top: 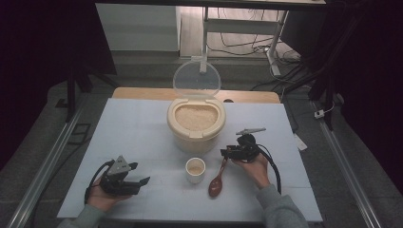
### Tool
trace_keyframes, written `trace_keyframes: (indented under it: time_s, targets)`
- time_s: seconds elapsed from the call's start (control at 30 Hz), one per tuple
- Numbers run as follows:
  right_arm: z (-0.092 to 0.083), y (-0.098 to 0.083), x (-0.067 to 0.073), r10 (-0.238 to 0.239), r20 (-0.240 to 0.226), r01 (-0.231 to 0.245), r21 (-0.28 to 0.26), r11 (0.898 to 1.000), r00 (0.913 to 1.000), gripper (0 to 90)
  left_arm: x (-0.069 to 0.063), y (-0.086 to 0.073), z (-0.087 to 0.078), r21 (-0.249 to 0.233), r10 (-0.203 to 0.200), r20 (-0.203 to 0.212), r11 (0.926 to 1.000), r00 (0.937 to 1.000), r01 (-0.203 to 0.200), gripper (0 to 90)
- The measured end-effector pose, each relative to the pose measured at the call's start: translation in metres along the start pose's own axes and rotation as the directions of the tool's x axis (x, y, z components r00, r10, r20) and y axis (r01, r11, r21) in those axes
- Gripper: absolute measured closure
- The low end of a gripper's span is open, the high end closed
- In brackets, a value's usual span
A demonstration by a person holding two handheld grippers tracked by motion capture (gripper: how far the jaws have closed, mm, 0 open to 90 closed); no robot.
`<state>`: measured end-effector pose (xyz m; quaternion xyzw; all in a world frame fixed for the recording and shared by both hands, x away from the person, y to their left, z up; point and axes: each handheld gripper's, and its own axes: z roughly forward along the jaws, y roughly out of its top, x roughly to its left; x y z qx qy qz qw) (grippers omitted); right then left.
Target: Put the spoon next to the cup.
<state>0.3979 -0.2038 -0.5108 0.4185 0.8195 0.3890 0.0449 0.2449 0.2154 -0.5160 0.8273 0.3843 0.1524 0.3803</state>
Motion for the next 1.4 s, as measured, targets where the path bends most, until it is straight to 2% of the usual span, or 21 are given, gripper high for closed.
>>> trace_keyframes:
  time_s: [0.17, 0.3, 0.4, 0.5, 0.67, 0.87, 1.1, 1.27, 1.4]
  targets:
    - [0.005, -0.001, -0.003, 0.010, 0.022, -0.010, 0.006, 1.000, 0.9997, 53.7, 0.000, 0.000, 0.000, 0.001, 0.001, 0.000, 1.0000, 1.0000, -0.001, 27.3]
    - [0.002, -0.001, -0.003, 0.006, 0.064, -0.004, -0.037, 0.999, 0.9979, 49.5, 0.000, 0.000, 0.000, 0.001, 0.001, -0.001, 1.0000, 1.0000, -0.001, 27.3]
    - [-0.008, -0.002, -0.005, -0.002, 0.077, 0.008, -0.081, 0.997, 0.9971, 51.2, 0.000, 0.000, 0.000, 0.000, 0.001, -0.001, 1.0000, 1.0000, -0.001, 27.3]
    - [-0.022, -0.006, -0.005, -0.031, 0.069, 0.039, -0.110, 0.993, 0.9971, 52.3, 0.000, 0.000, -0.001, -0.003, 0.001, -0.001, 1.0000, 1.0000, -0.001, 27.3]
    - [-0.044, -0.018, -0.003, -0.076, 0.065, 0.084, -0.131, 0.988, 0.9950, 51.8, 0.000, 0.000, -0.001, -0.007, -0.001, -0.001, 1.0000, 1.0000, 0.001, 27.3]
    - [-0.070, -0.037, -0.004, -0.101, 0.062, 0.110, -0.165, 0.980, 0.9929, 51.3, 0.000, 0.001, -0.001, -0.006, 0.001, -0.003, 1.0000, 1.0000, -0.001, 27.2]
    - [-0.097, -0.068, -0.009, -0.138, 0.072, 0.149, -0.192, 0.970, 0.9879, 50.4, 0.000, 0.001, -0.002, -0.017, -0.002, -0.008, 0.9999, 1.0000, 0.002, 27.2]
    - [-0.109, -0.080, -0.008, -0.172, 0.071, 0.183, -0.213, 0.960, 0.9825, 50.3, 0.002, 0.001, -0.002, -0.019, -0.010, -0.009, 0.9998, 0.9999, 0.010, 27.2]
    - [-0.110, -0.083, -0.005, -0.189, 0.079, 0.202, -0.222, 0.954, 0.9787, 49.8, 0.002, 0.001, -0.002, -0.020, -0.012, -0.009, 0.9997, 0.9999, 0.012, 27.2]
